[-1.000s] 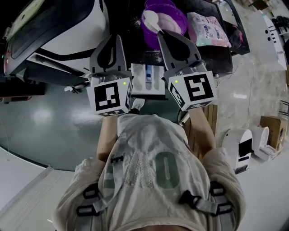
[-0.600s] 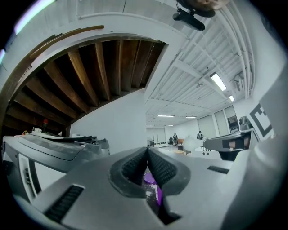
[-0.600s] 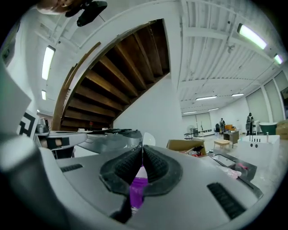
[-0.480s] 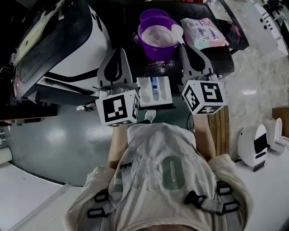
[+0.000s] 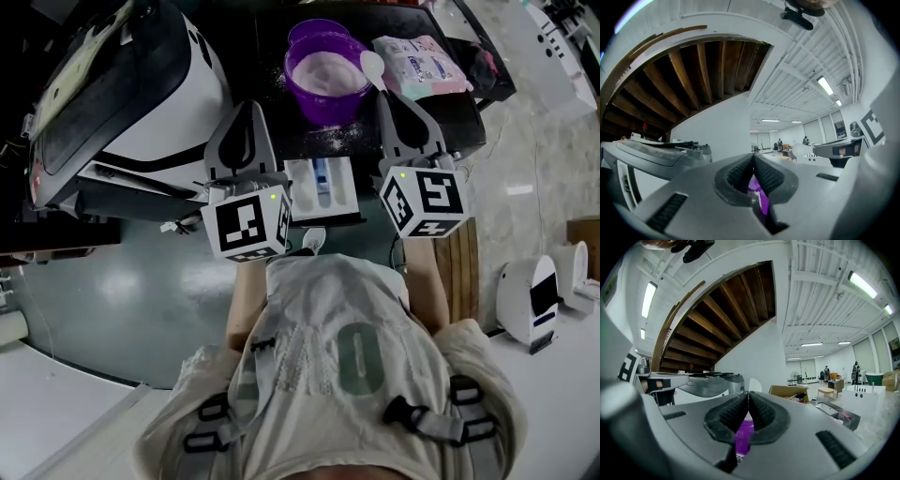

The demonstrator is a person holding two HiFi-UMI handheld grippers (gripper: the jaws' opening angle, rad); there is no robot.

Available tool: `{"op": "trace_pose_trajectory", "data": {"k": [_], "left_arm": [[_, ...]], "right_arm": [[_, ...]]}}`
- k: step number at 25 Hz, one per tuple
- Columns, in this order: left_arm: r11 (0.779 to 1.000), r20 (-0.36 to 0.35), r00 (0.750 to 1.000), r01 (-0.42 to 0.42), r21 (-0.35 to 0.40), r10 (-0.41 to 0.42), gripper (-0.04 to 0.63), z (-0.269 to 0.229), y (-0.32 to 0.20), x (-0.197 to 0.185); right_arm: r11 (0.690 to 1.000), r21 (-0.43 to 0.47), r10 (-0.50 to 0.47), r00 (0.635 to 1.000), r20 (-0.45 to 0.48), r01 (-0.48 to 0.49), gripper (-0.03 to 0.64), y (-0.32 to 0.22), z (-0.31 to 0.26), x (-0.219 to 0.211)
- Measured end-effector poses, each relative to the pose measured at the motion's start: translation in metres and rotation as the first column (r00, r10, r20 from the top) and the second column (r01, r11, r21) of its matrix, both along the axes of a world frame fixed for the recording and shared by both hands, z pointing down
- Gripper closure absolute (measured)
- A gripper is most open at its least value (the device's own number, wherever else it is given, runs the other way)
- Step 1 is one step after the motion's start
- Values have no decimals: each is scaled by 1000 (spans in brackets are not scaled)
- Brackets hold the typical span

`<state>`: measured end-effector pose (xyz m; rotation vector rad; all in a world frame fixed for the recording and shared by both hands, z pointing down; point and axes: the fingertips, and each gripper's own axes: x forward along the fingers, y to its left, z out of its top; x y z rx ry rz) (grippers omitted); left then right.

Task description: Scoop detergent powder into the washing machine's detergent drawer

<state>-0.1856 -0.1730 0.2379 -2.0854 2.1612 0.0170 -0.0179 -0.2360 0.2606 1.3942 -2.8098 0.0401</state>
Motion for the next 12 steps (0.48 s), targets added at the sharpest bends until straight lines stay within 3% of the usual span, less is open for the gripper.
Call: {"op": "trace_pose_trajectory", "data": {"k": [12], "left_arm": [[999, 1, 999, 34, -1, -34, 574, -2, 12, -3]], "right_arm": [[1000, 0, -16, 1000, 4, 16, 607, 16, -2, 8]]}}
